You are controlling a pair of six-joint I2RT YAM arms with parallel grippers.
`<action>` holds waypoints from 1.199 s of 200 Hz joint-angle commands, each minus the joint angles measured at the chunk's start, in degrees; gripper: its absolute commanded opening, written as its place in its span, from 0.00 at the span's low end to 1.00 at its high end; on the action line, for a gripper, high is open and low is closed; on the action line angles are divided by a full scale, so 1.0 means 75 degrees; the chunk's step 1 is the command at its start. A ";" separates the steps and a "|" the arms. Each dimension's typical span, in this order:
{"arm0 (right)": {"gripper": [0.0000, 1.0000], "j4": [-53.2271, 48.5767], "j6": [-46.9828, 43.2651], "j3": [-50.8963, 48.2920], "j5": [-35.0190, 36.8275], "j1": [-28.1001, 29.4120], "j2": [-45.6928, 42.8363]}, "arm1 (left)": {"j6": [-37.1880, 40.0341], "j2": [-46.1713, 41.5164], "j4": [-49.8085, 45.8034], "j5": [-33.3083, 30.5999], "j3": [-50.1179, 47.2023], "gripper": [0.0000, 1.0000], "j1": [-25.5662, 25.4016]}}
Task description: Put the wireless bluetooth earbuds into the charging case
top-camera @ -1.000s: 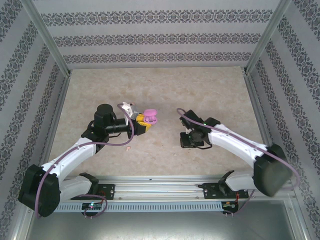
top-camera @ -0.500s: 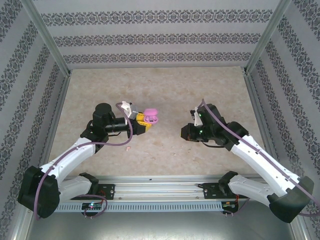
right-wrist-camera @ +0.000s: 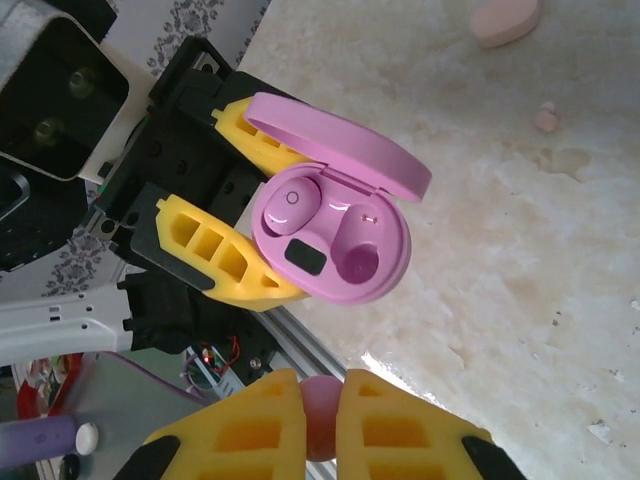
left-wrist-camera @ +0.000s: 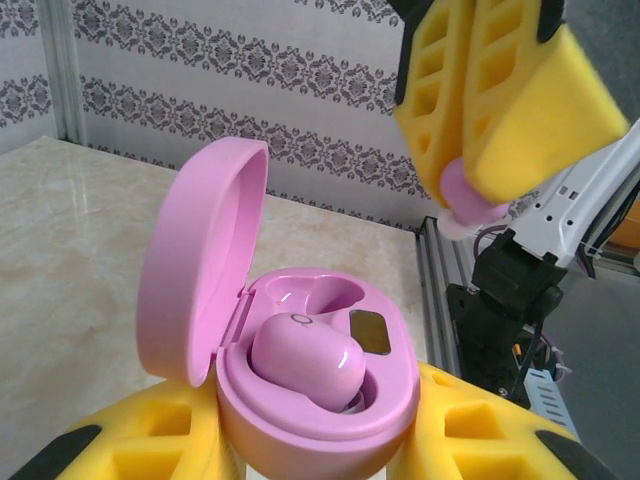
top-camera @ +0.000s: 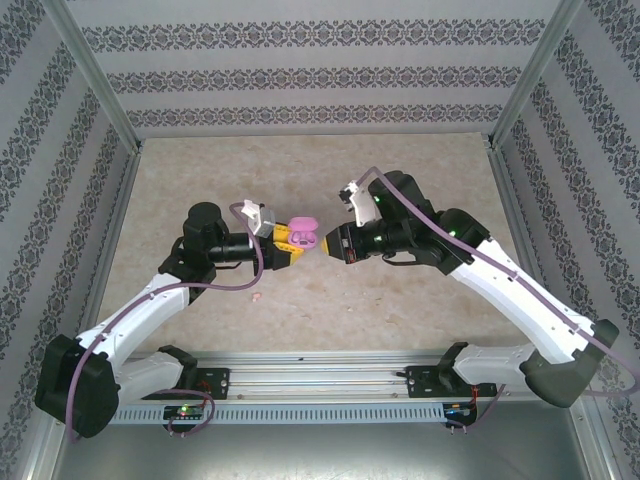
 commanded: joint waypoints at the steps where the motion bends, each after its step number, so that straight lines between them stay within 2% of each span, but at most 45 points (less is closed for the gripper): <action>1: 0.09 -0.0109 -0.0350 0.0330 -0.0137 0.0157 0.0181 | -0.0353 -0.0034 0.0218 0.0488 0.0249 0.25 -0.0113; 157: 0.09 0.0315 -0.0564 0.0658 -0.0183 0.0153 0.0802 | -0.0462 -0.0020 0.0193 0.0538 0.0225 0.25 -0.0120; 240: 0.08 0.0436 -0.0692 0.0724 -0.0537 -0.0165 0.1095 | -0.0451 -0.0027 0.0120 0.0480 0.0225 0.25 -0.0120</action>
